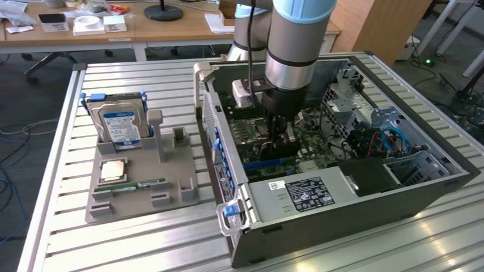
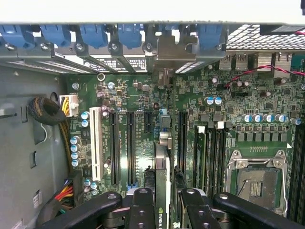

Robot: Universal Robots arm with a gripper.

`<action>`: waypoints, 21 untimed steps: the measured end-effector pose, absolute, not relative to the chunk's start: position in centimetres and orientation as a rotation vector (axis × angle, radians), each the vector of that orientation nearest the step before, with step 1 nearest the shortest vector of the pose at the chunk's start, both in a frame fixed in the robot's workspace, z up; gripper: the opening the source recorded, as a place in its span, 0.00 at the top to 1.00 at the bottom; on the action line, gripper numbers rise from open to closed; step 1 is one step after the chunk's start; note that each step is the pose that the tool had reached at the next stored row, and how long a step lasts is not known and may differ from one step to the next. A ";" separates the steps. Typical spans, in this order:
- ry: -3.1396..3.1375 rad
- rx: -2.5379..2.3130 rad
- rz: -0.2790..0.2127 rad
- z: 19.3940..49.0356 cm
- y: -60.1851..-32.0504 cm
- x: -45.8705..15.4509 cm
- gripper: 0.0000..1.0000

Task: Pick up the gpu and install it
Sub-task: 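Insert the gpu into the slot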

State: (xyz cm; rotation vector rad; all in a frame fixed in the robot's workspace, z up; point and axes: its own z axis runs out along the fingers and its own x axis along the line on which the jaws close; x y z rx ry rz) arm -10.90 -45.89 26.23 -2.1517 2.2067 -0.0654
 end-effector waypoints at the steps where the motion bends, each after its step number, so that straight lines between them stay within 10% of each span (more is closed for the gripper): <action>1: 2.206 -2.152 -0.065 26.2 -45.9 -10.9 0.74; 21: 2.190 -2.149 -0.085 26.0 -45.9 -11.3 0.74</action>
